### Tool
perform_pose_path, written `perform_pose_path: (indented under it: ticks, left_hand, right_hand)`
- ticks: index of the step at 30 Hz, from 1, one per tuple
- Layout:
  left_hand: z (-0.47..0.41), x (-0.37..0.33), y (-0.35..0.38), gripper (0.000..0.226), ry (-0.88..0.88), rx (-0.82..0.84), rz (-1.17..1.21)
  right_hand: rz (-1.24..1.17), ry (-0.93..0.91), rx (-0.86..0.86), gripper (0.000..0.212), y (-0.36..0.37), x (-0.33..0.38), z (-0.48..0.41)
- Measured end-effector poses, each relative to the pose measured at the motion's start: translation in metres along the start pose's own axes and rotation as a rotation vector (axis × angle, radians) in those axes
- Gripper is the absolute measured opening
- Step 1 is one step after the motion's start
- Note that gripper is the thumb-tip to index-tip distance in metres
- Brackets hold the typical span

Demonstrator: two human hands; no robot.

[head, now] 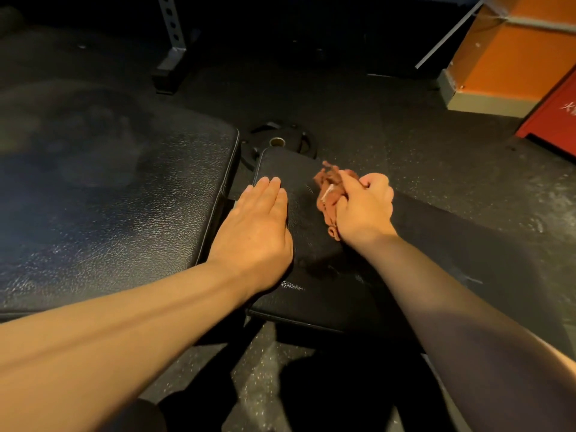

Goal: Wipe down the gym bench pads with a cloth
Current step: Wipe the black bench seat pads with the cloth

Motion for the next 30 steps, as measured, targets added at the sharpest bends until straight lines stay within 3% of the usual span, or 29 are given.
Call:
perform_pose_path:
  ticks: [2,5,8,11,13,15,17,19,21,23,25,26,28,30]
  left_hand:
    - [-0.001,0.000,0.001,0.062,0.008,-0.003,0.004]
    - [-0.002,0.002,0.002,0.061,0.020,-0.059,0.036]
    - [0.000,0.002,0.001,0.060,0.025,-0.054,0.039]
    - [0.000,0.000,0.000,0.063,0.020,-0.019,-0.008]
    - [0.000,-0.001,-0.001,0.069,0.016,-0.023,-0.026]
    - [-0.001,-0.001,0.000,0.071,0.021,-0.023,-0.035]
    - [-0.001,0.001,0.000,0.069,0.031,-0.038,-0.016]
    - [0.000,0.001,-0.001,0.067,0.032,-0.053,0.028]
    - [0.000,0.001,-0.001,0.067,0.027,-0.033,0.014]
    - [0.000,0.000,-0.001,0.068,0.022,-0.012,-0.019]
    - [0.000,-0.001,-0.002,0.063,0.015,0.000,-0.031]
    - [0.000,-0.002,-0.002,0.062,0.015,0.003,-0.032]
    - [0.000,-0.001,-0.002,0.063,0.016,0.006,-0.035]
    - [0.000,0.000,-0.003,0.070,0.013,0.003,-0.023]
  right_hand:
    - [-0.046,-0.042,-0.002,0.028,0.003,0.013,0.001]
    - [-0.112,-0.323,0.228,0.045,0.021,0.040,0.027]
    - [-0.148,-0.373,0.333,0.055,0.009,0.033,0.042]
    - [-0.011,-0.254,0.272,0.043,-0.016,0.009,0.026]
    - [-0.031,-0.064,0.173,0.032,-0.020,0.003,0.008]
    - [-0.098,-0.032,0.098,0.031,-0.008,0.018,0.005]
    - [-0.144,-0.199,0.144,0.045,0.009,0.043,0.021]
    - [-0.184,-0.410,0.233,0.043,0.018,0.051,0.038]
    - [-0.173,-0.446,0.310,0.043,0.005,0.039,0.032]
    - [-0.094,-0.258,0.255,0.039,-0.009,0.007,0.013]
    - [-0.021,0.063,0.066,0.019,-0.025,-0.015,-0.008]
    - [0.053,0.174,-0.018,0.022,-0.027,-0.018,-0.014]
    - [0.129,0.103,-0.035,0.029,-0.013,-0.002,-0.005]
    - [0.051,-0.177,0.048,0.035,0.006,0.027,0.026]
Point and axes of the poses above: each hand's wrist, its own z-axis away from the middle knuckle, its own y-axis out of the palm, x = y × z, the point moved 3 cm from there along -z, towards the middle knuckle, and after that the axes turned 7 degrees about -z, right-handed, at the moved point
